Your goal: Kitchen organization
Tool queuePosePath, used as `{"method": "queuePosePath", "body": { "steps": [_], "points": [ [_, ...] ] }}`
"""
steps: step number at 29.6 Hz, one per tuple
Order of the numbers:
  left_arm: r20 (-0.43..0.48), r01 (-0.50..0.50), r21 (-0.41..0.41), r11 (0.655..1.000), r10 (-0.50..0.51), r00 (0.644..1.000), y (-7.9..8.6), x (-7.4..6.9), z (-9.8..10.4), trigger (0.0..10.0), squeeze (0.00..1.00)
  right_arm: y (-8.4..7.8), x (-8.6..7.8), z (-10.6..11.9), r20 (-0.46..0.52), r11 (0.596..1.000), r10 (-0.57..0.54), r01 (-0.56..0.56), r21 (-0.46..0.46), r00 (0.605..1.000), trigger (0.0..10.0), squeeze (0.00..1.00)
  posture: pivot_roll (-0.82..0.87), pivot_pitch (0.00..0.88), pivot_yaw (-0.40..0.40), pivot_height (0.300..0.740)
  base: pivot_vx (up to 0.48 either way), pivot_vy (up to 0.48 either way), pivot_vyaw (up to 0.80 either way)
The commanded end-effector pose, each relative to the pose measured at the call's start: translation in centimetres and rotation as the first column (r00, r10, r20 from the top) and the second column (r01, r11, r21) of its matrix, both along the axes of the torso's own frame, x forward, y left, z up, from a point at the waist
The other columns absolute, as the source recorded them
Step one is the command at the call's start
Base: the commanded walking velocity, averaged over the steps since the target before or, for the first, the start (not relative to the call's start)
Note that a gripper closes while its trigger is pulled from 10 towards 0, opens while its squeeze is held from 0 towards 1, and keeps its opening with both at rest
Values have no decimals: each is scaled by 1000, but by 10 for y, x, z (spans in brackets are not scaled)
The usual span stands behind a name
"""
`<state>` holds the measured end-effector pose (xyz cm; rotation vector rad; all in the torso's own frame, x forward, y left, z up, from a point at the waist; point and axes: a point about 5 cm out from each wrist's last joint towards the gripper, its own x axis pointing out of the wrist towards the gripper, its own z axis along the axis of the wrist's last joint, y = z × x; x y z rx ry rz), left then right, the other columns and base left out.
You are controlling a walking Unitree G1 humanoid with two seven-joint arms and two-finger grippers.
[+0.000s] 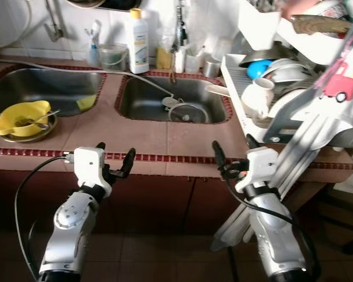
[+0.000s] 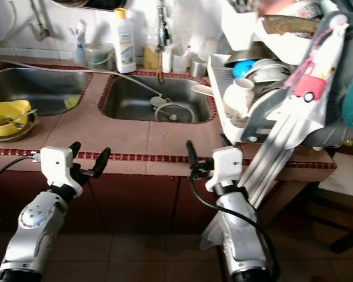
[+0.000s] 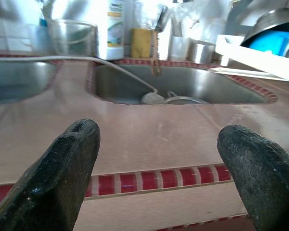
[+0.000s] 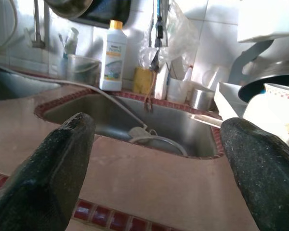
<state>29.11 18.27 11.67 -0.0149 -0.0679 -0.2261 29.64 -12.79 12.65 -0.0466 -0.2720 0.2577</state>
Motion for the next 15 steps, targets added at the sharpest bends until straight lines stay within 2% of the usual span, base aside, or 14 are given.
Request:
{"method": "queuePosePath", "body": {
  "steps": [1,15],
  "points": [
    [13,32,7,999,-32,999,-7,0,4,10000,0,-8,0,-4,-11,1000,-23,23,-10,1000,10000,0,-169,0,-24,740,0,322,0],
    [7,49,19,999,-49,999,-11,-1,6,10000,0,-11,-2,-5,-13,999,-32,32,-12,999,10000,0,-171,1,-15,740,0,322,0]
  ]
}}
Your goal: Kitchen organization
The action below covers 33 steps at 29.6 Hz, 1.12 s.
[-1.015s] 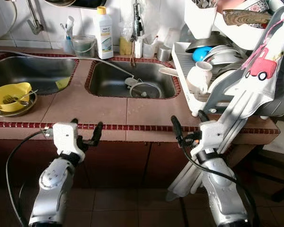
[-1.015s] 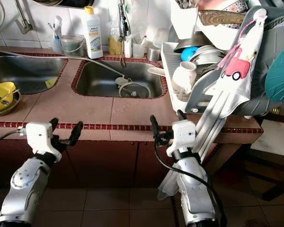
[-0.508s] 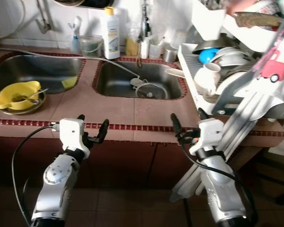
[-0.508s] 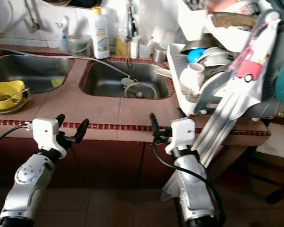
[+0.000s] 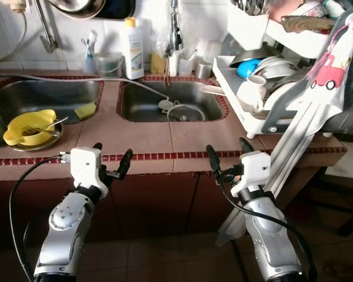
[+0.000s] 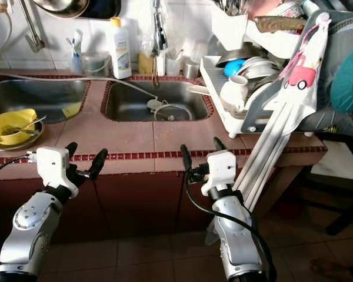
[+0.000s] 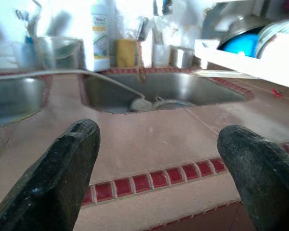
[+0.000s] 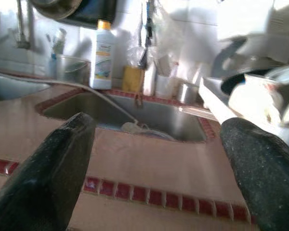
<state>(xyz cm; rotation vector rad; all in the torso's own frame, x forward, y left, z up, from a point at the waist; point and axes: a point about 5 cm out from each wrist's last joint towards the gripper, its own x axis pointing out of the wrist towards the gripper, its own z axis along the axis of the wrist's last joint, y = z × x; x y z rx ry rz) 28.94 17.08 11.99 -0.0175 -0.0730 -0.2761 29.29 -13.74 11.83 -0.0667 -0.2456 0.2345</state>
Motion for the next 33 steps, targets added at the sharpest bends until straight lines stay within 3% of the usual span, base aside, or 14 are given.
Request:
{"method": "queuePosePath", "body": {
  "steps": [1,13,28,33],
  "points": [
    [2,-1,20,1000,1,1000,1,0,2,10000,0,-1,1,3,10,1000,-5,5,8,1000,10000,0,-171,1,-15,740,0,330,0],
    [1,8,28,1000,-8,1000,0,1,4,10000,0,-2,1,2,10,1000,-11,10,10,1000,10000,0,-170,13,-12,740,0,320,0],
    [18,33,43,999,-34,999,-7,-2,6,10000,0,-2,0,2,6,1000,-4,3,7,1000,10000,0,-169,21,-20,740,0,0,0],
    [18,71,94,993,-73,997,-13,-3,6,10000,0,-4,1,3,9,1000,0,0,-7,1000,10000,0,-171,26,-23,740,0,0,0]
  ]
}}
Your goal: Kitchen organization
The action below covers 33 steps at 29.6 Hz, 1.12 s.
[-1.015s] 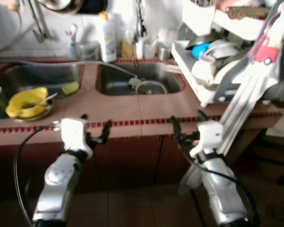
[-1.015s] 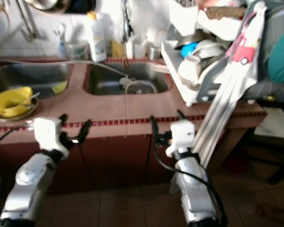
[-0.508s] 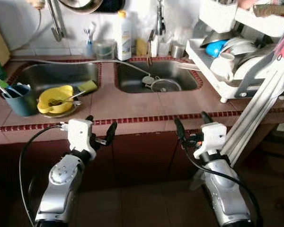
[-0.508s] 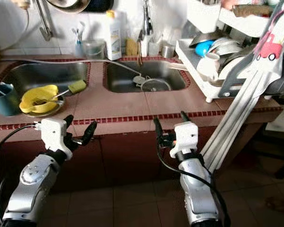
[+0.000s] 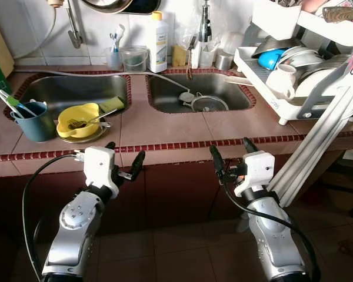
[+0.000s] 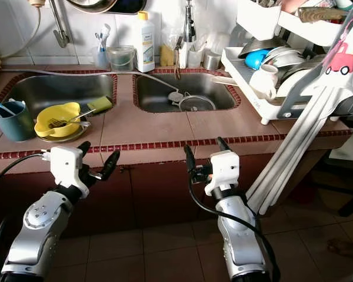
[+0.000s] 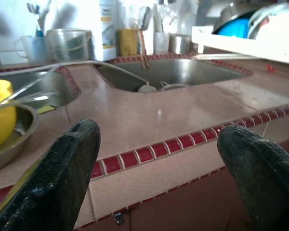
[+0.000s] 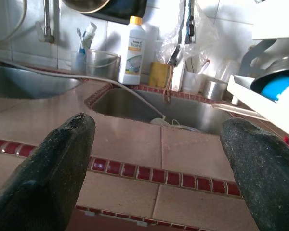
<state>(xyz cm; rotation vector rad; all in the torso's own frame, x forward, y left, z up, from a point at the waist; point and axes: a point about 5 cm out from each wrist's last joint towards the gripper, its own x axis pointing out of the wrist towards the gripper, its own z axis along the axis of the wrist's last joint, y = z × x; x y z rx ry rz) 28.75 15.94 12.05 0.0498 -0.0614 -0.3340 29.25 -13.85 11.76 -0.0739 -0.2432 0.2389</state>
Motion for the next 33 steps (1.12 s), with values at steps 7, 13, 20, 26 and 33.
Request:
{"method": "queuePosePath", "body": {
  "steps": [7,13,20,26,33],
  "points": [
    [1,15,34,999,-15,1000,-2,-1,3,10000,0,-4,-1,4,8,1000,-2,2,-7,1000,10000,0,-176,32,-27,740,0,0,0],
    [-1,13,28,1000,-13,1000,-4,-2,2,10000,0,-1,-2,5,8,1000,21,-21,-2,1000,10000,0,-176,29,-30,740,0,0,0],
    [5,12,25,1000,-12,1000,-4,-3,3,10000,0,3,-2,8,11,998,59,-59,-7,998,10000,0,-174,22,-35,740,35,0,0],
    [8,9,24,1000,-10,1000,-4,-3,3,10000,0,4,-3,8,8,997,72,-71,-10,997,10000,0,-174,19,-35,740,257,0,0],
    [24,-6,6,1000,6,1000,-3,-2,8,10000,0,3,-4,14,31,997,82,-81,-17,996,10000,0,-174,14,-38,740,276,0,0]
  ]
}}
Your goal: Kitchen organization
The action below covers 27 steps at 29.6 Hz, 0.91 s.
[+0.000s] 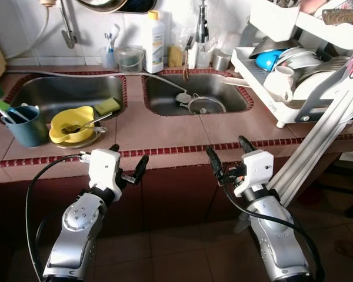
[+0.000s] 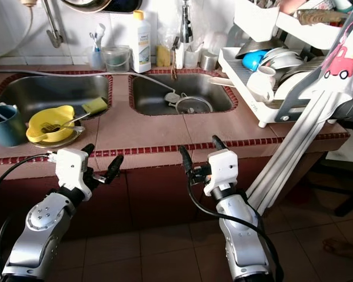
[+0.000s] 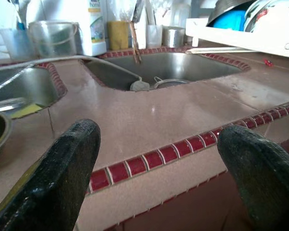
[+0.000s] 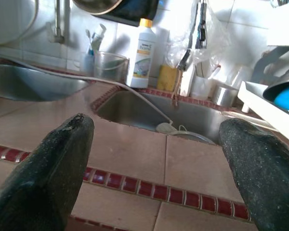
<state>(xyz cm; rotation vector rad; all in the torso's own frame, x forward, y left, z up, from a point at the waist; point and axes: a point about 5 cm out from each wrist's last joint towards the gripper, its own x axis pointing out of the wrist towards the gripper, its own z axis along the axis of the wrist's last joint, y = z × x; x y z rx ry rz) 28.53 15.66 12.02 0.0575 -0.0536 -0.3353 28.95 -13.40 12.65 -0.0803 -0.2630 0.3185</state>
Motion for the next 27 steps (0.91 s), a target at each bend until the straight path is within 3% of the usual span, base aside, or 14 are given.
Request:
{"method": "queuePosePath", "body": {
  "steps": [1,7,20,24,27],
  "points": [
    [42,-19,-22,1000,20,999,2,1,13,10000,0,-1,0,9,30,1000,-2,2,-3,1000,10000,0,-175,12,-38,740,289,0,0],
    [91,-46,-59,997,51,995,10,5,33,10000,0,-4,4,29,88,1000,-10,9,14,996,10000,0,-175,19,-38,740,285,0,0],
    [125,-78,-97,992,90,988,15,4,45,10000,0,-4,4,33,94,1000,-11,10,10,995,10000,0,-169,27,-43,740,62,0,0],
    [130,-73,-84,994,84,988,13,3,44,10000,0,-3,4,32,84,1000,-12,11,15,996,10000,0,-170,30,-43,740,0,0,0],
    [141,-66,-29,997,70,988,10,3,42,10000,0,-3,4,31,77,1000,-13,12,15,997,10000,0,-170,30,-42,740,0,0,0]
  ]
}}
